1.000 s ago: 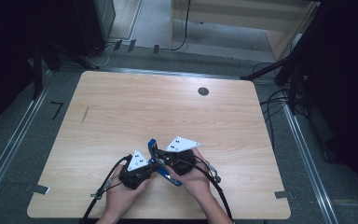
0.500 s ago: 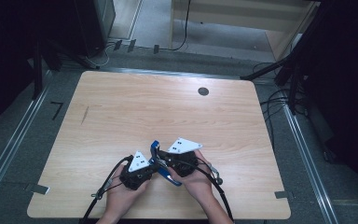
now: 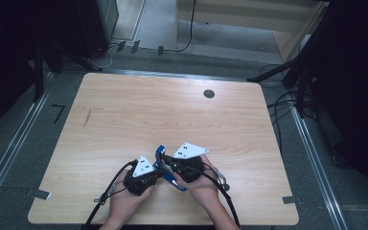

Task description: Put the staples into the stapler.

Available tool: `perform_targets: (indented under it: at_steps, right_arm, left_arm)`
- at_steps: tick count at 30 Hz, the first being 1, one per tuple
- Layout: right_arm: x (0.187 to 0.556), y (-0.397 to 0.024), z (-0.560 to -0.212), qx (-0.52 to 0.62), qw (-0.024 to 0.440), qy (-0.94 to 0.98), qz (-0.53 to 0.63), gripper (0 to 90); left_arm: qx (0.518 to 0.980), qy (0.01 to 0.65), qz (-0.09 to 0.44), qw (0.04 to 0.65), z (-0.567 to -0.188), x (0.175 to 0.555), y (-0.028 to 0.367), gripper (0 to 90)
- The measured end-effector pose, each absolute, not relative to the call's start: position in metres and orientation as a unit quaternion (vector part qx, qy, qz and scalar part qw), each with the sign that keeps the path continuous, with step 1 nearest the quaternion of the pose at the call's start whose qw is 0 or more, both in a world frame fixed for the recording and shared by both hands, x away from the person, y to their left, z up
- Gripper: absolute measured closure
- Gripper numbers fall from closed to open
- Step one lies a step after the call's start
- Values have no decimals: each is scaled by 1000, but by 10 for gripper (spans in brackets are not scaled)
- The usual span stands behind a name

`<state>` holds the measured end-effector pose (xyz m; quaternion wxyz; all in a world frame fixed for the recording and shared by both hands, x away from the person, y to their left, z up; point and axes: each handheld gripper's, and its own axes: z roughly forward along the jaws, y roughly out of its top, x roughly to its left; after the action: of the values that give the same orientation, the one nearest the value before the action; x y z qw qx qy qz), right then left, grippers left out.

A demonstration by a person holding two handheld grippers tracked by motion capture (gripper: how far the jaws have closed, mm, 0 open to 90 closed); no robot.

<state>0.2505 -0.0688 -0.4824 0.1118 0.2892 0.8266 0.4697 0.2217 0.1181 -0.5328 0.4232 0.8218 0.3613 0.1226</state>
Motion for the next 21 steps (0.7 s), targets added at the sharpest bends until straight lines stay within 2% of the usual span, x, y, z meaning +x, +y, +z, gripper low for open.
perform_targets:
  at_steps: [21]
  right_arm:
    - [248, -71, -479, 289, 113, 824, 474, 900]
  left_arm:
    - [823, 360, 124, 422, -533, 221, 117, 900]
